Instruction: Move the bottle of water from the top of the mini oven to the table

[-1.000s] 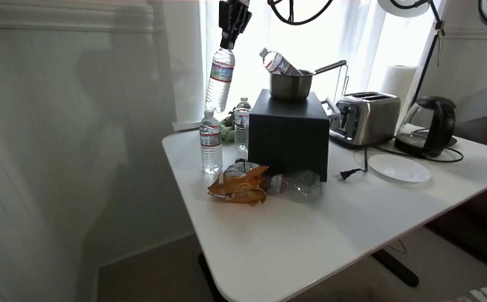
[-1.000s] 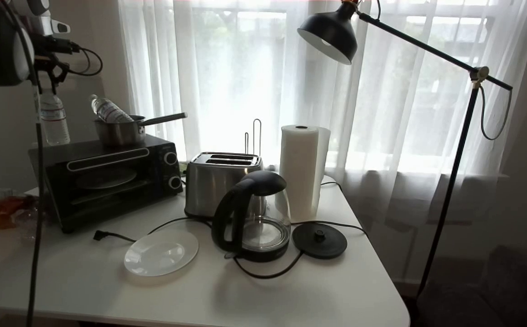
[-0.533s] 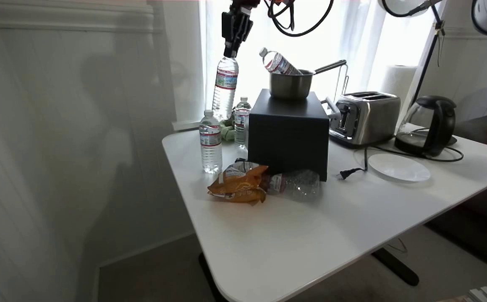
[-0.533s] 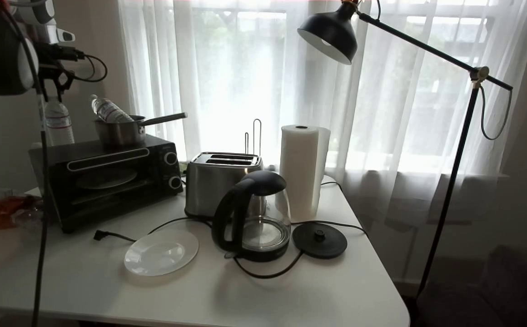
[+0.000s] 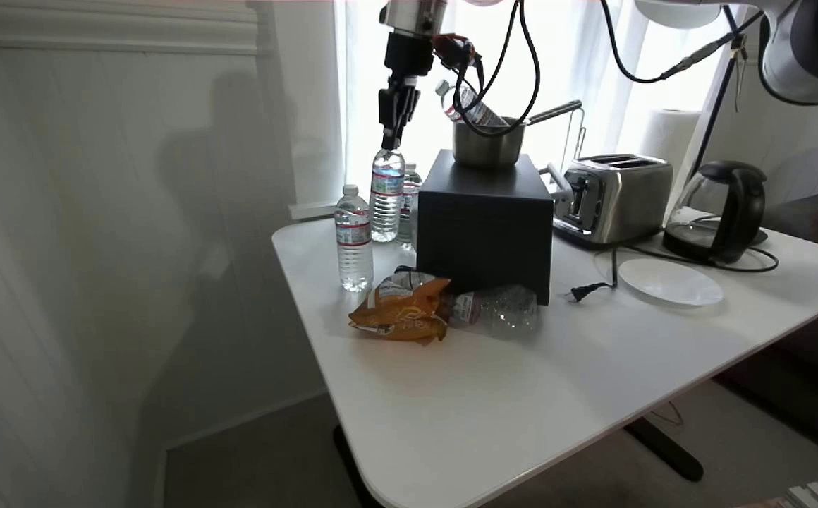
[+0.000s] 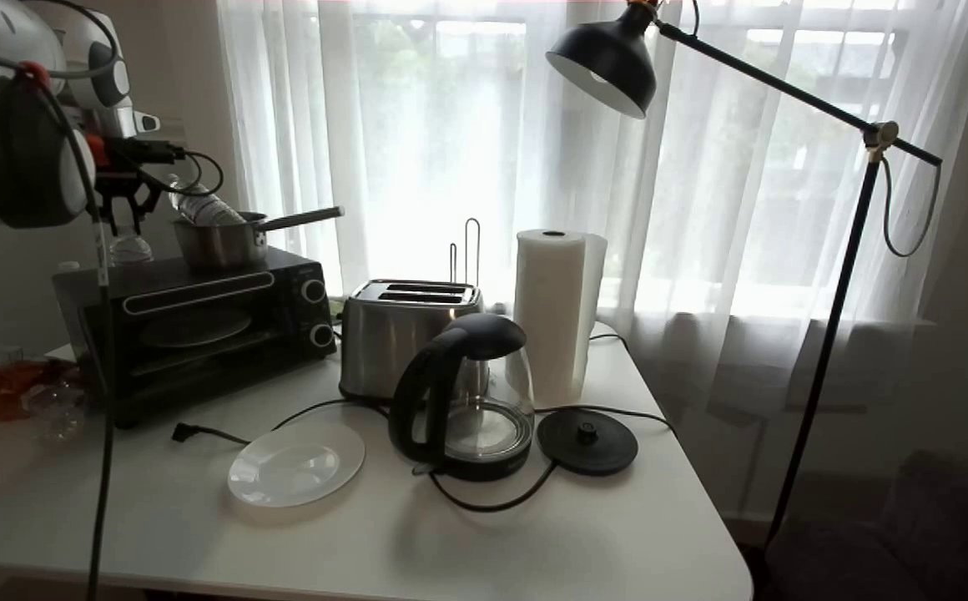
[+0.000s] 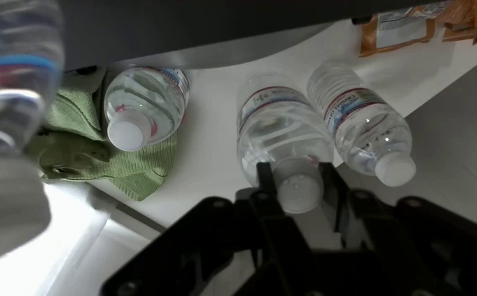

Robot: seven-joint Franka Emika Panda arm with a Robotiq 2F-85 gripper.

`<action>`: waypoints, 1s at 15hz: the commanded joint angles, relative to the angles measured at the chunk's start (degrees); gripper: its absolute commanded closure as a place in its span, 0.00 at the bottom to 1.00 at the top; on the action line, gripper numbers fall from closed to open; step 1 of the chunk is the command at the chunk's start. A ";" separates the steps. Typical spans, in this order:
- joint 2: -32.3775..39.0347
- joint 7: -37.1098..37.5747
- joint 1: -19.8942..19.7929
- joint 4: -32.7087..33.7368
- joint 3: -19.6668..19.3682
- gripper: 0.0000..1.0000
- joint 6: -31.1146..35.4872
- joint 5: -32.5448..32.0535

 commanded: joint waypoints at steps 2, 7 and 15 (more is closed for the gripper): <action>1.84 -4.51 0.51 2.13 -0.36 0.92 2.77 2.19; 2.97 -7.99 0.23 1.56 0.20 0.92 2.99 3.11; 3.31 -11.92 0.29 1.17 0.43 0.42 1.63 3.79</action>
